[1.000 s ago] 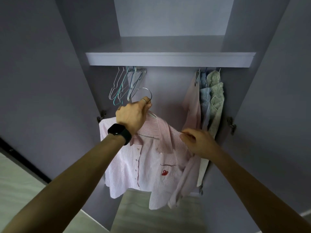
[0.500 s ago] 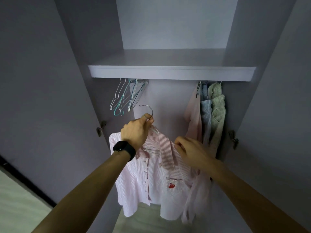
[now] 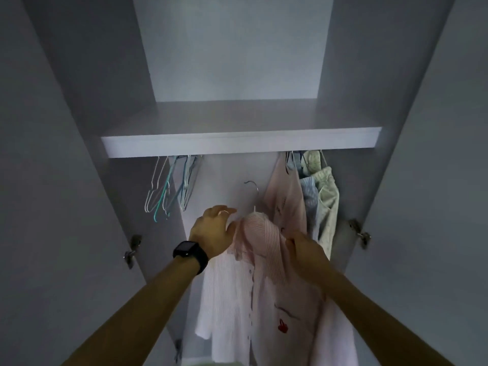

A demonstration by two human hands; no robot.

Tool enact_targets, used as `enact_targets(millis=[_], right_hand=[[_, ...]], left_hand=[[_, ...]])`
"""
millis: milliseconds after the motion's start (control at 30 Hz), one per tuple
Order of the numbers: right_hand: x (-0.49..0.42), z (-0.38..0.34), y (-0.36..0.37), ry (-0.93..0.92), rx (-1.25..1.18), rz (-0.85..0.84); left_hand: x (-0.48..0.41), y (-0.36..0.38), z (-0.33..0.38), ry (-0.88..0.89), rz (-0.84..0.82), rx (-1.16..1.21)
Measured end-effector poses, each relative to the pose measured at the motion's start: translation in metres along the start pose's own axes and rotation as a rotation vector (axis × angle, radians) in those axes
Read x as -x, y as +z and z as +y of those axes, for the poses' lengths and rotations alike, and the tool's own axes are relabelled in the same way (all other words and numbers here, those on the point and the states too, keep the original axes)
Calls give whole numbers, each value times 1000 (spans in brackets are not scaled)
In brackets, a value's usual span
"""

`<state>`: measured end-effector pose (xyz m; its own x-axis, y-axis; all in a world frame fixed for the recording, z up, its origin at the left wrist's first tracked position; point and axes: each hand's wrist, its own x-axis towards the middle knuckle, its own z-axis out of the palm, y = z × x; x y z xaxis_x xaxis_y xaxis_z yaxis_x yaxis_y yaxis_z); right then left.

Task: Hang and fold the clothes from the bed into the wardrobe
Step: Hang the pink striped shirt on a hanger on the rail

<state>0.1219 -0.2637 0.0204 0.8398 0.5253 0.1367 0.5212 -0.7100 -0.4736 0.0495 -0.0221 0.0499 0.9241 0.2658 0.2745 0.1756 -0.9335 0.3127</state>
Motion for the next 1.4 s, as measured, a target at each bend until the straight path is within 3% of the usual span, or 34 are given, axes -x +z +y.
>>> enact_targets(millis=[133,300,467,700,833,1000,1133,1400], right_hand=[[-20,-13,3,120,-29,44],[-61,-23,6,232,-93,102],[-121,-14,19,303,-86,137],[-183,22,71,334,-164,202],[-207,34,77,376,-211,288],[-241,38,52,371,-130,492],[-275,40,35,365,-110,553],[-297,55,46,382,-5,374]], left_hand=[[-36,-17,-11,81,88,-159],[-97,-43,-8,236,341,-294],[-151,-35,-21,222,453,-358],[-181,5,-35,282,797,-391],[-188,8,-40,299,897,-430],[-195,12,-40,299,967,-445],[-197,16,-43,288,1006,-432],[-191,18,-37,267,932,-383]])
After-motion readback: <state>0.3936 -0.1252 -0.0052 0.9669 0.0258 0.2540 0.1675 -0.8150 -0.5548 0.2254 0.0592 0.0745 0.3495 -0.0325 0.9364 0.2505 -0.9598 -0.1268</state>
